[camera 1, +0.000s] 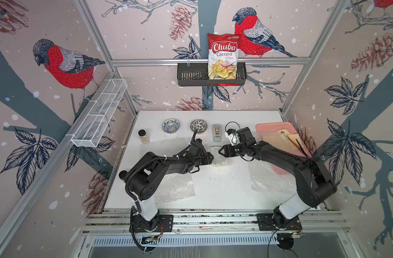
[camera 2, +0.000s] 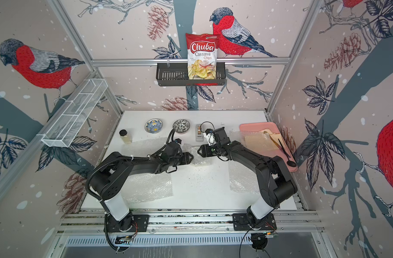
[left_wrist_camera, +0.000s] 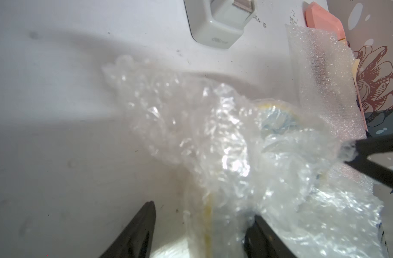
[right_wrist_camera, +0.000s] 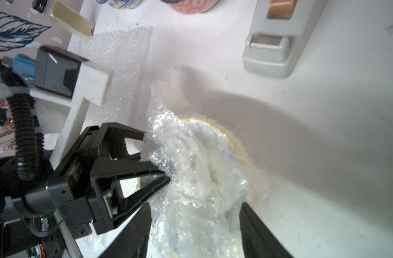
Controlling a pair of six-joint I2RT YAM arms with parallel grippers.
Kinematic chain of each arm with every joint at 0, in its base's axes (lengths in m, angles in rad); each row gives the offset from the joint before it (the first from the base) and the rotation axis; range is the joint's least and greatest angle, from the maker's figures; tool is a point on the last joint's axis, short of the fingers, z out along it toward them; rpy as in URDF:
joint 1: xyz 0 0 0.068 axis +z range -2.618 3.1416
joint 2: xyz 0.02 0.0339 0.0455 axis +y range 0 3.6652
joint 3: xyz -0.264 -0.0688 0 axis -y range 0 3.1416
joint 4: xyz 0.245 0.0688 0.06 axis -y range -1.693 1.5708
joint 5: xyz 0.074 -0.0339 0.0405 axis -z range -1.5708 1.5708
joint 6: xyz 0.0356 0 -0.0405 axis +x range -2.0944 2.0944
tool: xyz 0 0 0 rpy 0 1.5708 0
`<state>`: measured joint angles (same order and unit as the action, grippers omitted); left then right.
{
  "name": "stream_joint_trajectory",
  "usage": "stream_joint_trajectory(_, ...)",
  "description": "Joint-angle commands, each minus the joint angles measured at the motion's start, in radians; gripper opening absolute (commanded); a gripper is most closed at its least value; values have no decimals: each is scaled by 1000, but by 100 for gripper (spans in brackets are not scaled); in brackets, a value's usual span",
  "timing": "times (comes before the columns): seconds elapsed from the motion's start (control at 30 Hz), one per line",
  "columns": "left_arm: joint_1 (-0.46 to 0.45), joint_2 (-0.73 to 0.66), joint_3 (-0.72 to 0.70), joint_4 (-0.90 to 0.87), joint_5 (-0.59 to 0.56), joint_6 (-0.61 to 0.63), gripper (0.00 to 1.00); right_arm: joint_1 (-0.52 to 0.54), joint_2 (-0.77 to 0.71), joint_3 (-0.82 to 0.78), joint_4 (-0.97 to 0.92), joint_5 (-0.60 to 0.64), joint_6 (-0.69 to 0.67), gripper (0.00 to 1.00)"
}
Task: Wrap bowls in bubble wrap
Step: Wrap the bowl in bubble wrap.
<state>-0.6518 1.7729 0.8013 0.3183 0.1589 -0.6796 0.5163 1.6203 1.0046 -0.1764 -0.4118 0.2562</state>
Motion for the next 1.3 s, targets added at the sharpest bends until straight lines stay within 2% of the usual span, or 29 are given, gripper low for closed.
stream_joint_trajectory(0.0, -1, 2, 7, -56, -41, 23, 63, -12, 48, 55, -23, 4, -48, 66)
stream_joint_trajectory(0.07, -3, 1, 9, -60, -42, 26, 62, -11, 96, 97, -47, 7, -69, 69)
stream_joint_trajectory(0.1, -4, 1, 10, -65, -42, 28, 62, -11, 118, 112, -54, -4, -80, 76)
stream_joint_trajectory(0.13, -3, 0, 11, -68, -42, 29, 62, -8, 135, 123, -58, -8, -88, 78)
stream_joint_trajectory(0.3, -3, -3, 12, -74, -45, 33, 63, -13, 188, 134, -62, 22, -92, 76)
stream_joint_trajectory(0.5, -3, 4, 25, -87, -56, 46, 63, -16, 256, 134, -65, -11, -91, 65)
stream_joint_trajectory(0.73, 13, 28, 55, -125, -78, 73, 64, -13, 250, 71, -27, -60, -72, 37)
stream_joint_trajectory(0.87, 31, 53, 80, -151, -103, 97, 65, -4, 211, 7, 16, -81, -35, 33)
stream_joint_trajectory(1.0, 64, 77, 100, -166, -115, 113, 66, 25, 154, -88, 121, -77, 80, 25)
stream_joint_trajectory(1.13, 103, 79, 127, -174, -115, 113, 69, 80, 84, -195, 310, -36, 307, 22)
stream_joint_trajectory(1.27, 112, 66, 161, -171, -68, 106, 73, 129, 52, -276, 488, 10, 512, 20)
